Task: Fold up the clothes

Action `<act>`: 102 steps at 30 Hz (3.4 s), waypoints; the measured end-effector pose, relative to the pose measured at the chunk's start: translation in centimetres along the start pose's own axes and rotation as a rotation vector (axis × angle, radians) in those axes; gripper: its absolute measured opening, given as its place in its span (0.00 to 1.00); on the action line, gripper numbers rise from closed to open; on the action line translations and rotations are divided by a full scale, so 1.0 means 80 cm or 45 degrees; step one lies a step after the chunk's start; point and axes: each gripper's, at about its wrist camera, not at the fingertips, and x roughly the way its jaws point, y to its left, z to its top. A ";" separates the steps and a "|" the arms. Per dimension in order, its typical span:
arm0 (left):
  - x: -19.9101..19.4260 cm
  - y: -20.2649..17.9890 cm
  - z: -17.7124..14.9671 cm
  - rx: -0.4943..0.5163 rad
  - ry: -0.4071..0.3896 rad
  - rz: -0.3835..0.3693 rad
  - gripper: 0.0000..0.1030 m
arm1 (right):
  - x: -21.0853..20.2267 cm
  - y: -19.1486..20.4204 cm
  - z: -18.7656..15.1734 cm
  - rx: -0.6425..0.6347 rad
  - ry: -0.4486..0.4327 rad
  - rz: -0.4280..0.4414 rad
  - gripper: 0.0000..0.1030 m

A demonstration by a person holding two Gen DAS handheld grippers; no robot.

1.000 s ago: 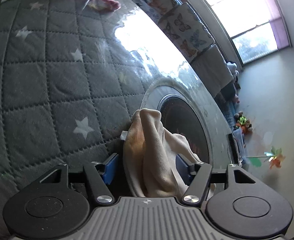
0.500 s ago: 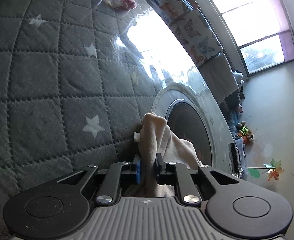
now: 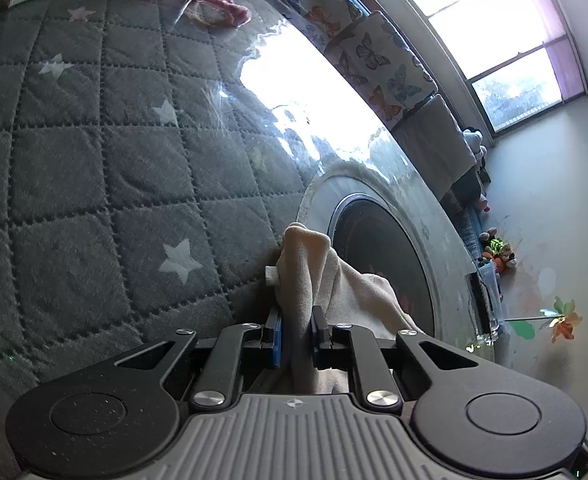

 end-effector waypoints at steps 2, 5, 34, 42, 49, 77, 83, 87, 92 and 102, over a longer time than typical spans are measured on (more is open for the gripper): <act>0.000 -0.001 -0.001 0.012 -0.003 0.004 0.15 | 0.006 -0.013 -0.002 0.058 0.012 -0.013 0.25; 0.001 -0.004 -0.002 0.037 -0.009 0.013 0.15 | 0.015 -0.020 -0.006 0.093 0.024 -0.021 0.37; -0.107 0.025 0.033 0.132 -0.314 0.026 0.11 | 0.019 0.100 0.097 -0.128 -0.100 0.250 0.07; -0.149 0.052 0.066 0.077 -0.456 0.117 0.11 | 0.061 0.165 0.140 -0.215 -0.128 0.358 0.07; -0.157 0.075 0.081 0.036 -0.501 0.195 0.11 | 0.103 0.195 0.161 -0.234 -0.119 0.407 0.07; -0.072 0.040 0.067 0.308 -0.325 0.287 0.22 | 0.140 0.272 0.089 -0.491 0.109 0.549 0.33; -0.070 0.034 0.067 0.356 -0.330 0.295 0.28 | 0.133 0.266 0.102 -0.489 0.067 0.548 0.34; -0.068 0.029 0.079 0.361 -0.345 0.285 0.32 | 0.143 0.257 0.125 -0.413 0.037 0.526 0.38; -0.052 0.031 0.098 0.346 -0.333 0.304 0.35 | 0.174 0.251 0.138 -0.367 0.061 0.478 0.38; -0.056 0.029 0.094 0.385 -0.347 0.327 0.51 | 0.171 0.252 0.137 -0.395 0.065 0.486 0.44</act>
